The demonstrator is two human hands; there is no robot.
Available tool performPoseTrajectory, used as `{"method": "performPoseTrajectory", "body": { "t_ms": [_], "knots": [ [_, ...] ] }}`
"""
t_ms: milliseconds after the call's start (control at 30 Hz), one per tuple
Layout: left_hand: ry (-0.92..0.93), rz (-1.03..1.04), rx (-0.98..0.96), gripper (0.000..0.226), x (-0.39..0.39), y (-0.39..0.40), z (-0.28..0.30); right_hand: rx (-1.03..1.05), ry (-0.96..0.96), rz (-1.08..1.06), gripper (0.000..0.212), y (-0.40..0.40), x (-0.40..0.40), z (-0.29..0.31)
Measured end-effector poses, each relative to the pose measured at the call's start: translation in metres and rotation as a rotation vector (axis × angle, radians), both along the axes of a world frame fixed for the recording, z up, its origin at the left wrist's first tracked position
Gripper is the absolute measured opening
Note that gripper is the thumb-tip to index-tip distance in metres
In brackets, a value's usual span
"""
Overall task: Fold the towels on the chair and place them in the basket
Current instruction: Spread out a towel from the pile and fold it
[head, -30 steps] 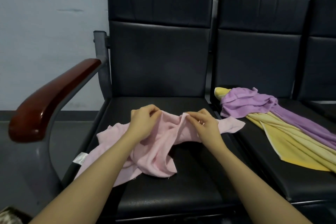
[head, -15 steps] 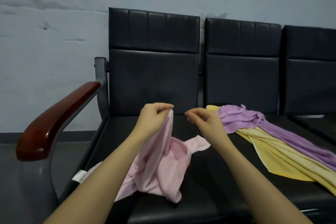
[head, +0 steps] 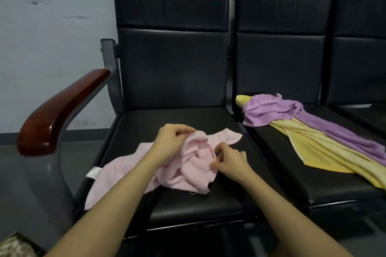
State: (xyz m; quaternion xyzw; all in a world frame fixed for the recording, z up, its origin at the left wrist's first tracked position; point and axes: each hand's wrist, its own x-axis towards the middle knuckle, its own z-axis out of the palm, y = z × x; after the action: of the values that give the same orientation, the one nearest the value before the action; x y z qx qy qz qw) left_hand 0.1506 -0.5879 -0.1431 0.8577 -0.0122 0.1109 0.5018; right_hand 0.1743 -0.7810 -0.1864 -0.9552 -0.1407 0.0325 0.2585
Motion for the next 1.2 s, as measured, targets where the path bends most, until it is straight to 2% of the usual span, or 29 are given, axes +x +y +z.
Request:
{"method": "performPoseTrajectory", "body": {
  "t_ms": [67, 200, 267, 400, 533, 667, 733, 833, 900, 1000, 1100, 1200],
  "knots": [
    [0.003, 0.022, -0.074, 0.028, -0.001, 0.001, 0.007, 0.094, 0.011, -0.001, 0.023, 0.000, 0.002, -0.003],
    [-0.050, 0.060, -0.261, 0.034, -0.003, 0.009, 0.029, 0.619, -0.050, -0.069, 0.024, -0.003, 0.007, 0.018],
    [-0.070, 0.083, -0.332, 0.033, -0.001, 0.014, 0.043, 0.812, -0.054, -0.093, 0.022, -0.004, 0.010, 0.040],
    [-0.106, 0.113, -0.483, 0.021, 0.004, 0.023, 0.077, 1.090, -0.007, -0.115, 0.022, -0.002, 0.022, 0.091],
    [-0.189, 0.125, -0.677, 0.020, 0.008, 0.026, 0.117, 1.306, -0.012, -0.116, 0.025, -0.003, 0.032, 0.138],
    [-0.291, 0.095, -0.837, 0.023, 0.011, 0.027, 0.154, 1.348, -0.056, -0.007, 0.036, -0.006, 0.031, 0.187],
    [-0.346, 0.070, -0.885, 0.027, 0.011, 0.028, 0.172, 1.263, -0.178, 0.028, 0.035, -0.007, 0.029, 0.206],
    [-0.420, 0.047, -0.929, 0.030, 0.007, 0.030, 0.193, 1.178, -0.385, -0.007, 0.021, -0.008, 0.027, 0.226],
    [-0.461, 0.089, -0.868, 0.031, 0.005, 0.031, 0.199, 1.132, -0.487, -0.042, 0.016, -0.010, 0.029, 0.233],
    [-0.503, 0.225, -0.619, 0.030, 0.000, 0.033, 0.195, 1.042, -0.562, -0.128, 0.011, -0.015, 0.033, 0.233],
    [-0.473, 0.332, -0.434, 0.031, 0.000, 0.036, 0.176, 0.955, -0.528, -0.185, 0.013, -0.016, 0.034, 0.218],
    [-0.365, 0.368, -0.448, 0.030, 0.001, 0.039, 0.161, 0.988, -0.429, -0.248, 0.016, -0.015, 0.035, 0.199]
  ]
}}
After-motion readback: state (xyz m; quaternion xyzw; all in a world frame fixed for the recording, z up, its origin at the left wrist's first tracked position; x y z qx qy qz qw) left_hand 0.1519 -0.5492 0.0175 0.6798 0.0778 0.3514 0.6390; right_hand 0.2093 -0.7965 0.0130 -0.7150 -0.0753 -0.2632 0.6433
